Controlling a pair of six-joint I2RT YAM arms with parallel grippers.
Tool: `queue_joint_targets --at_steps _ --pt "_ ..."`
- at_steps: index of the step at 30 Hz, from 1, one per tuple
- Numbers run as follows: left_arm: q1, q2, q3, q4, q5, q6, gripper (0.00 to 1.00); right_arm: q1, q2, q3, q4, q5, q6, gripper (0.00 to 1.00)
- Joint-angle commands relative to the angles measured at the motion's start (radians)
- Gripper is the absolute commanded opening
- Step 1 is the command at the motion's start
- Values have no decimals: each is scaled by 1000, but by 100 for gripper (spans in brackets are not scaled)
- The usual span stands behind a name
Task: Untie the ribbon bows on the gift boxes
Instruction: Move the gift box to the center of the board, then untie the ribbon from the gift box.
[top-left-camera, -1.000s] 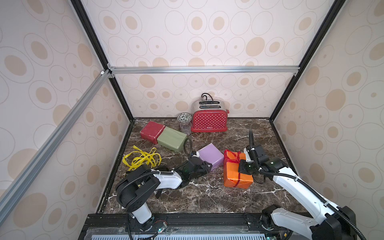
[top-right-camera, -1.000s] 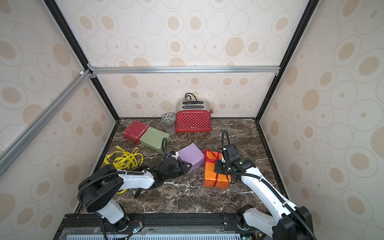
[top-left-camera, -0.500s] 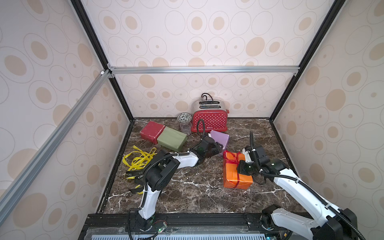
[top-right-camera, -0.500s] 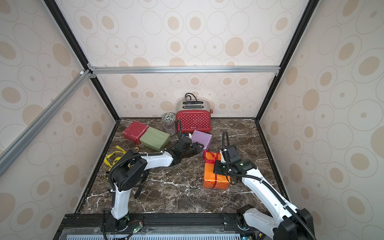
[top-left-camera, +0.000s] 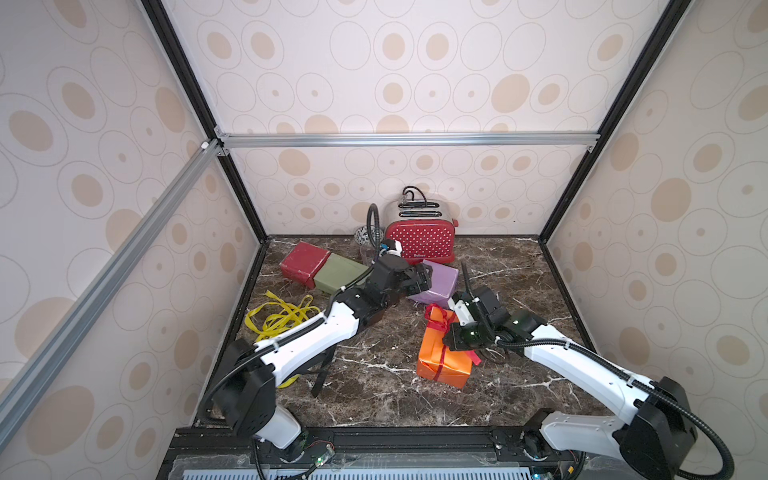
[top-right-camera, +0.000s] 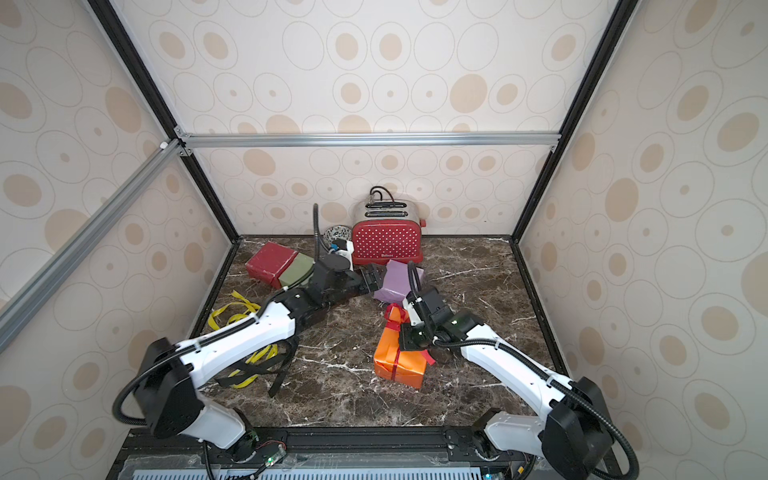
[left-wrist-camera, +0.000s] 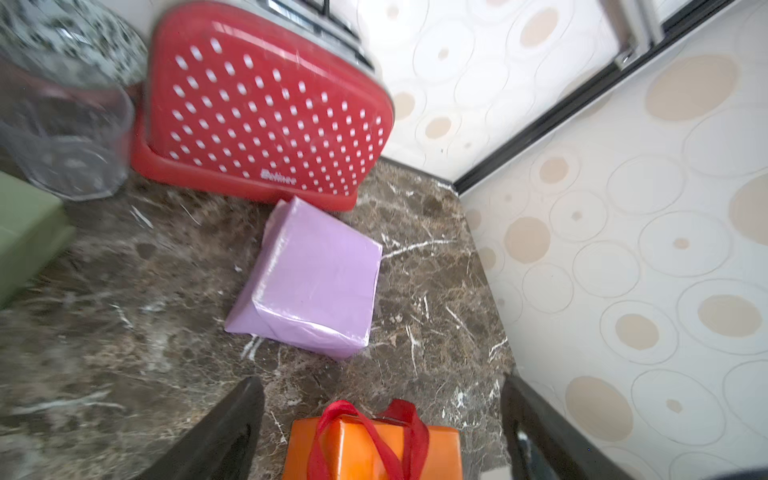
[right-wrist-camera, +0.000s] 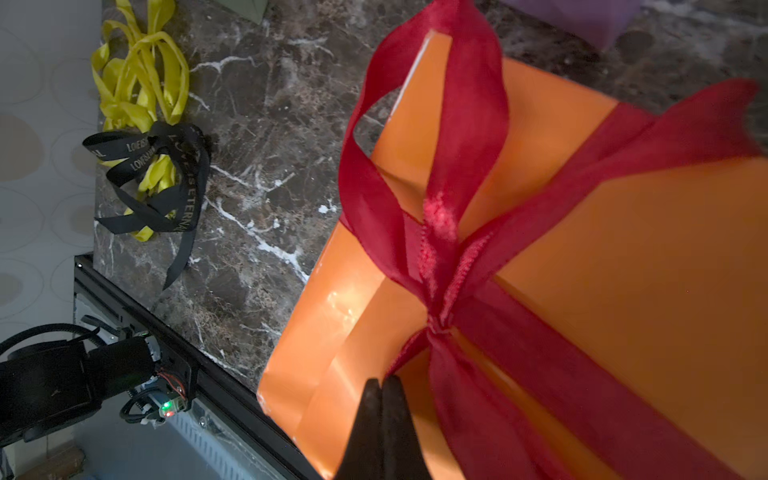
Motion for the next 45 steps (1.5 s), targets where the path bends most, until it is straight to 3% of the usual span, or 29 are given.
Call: queue_joint_targets --at_steps 1,9,12,14,16,21,26,29,37,45 --pt "4 -90 -65 -122 -110 52 89 68 73 84 57 6 -6 0" --pt "5 -324 -233 -148 -208 24 87 159 301 264 69 26 -36 0" --pt "4 -387 -283 -177 -223 26 87 172 350 303 65 25 -44 9" --pt "3 -428 -321 -195 -233 26 87 172 359 311 66 29 -46 22" --pt "5 -475 -372 -188 -235 26 87 172 350 319 57 48 -46 32" --pt "5 -534 -448 -171 -178 51 87 170 261 305 59 87 -46 40" --pt "4 -516 -447 -161 -58 136 85 145 110 223 101 200 -27 44" --pt "-16 -465 -391 -196 10 203 84 65 19 143 122 253 10 44" --pt "-120 -221 -123 -372 114 384 85 -317 -101 -157 305 157 157 38" --pt "-180 72 226 -666 158 592 88 -367 -87 -382 545 175 185 42"
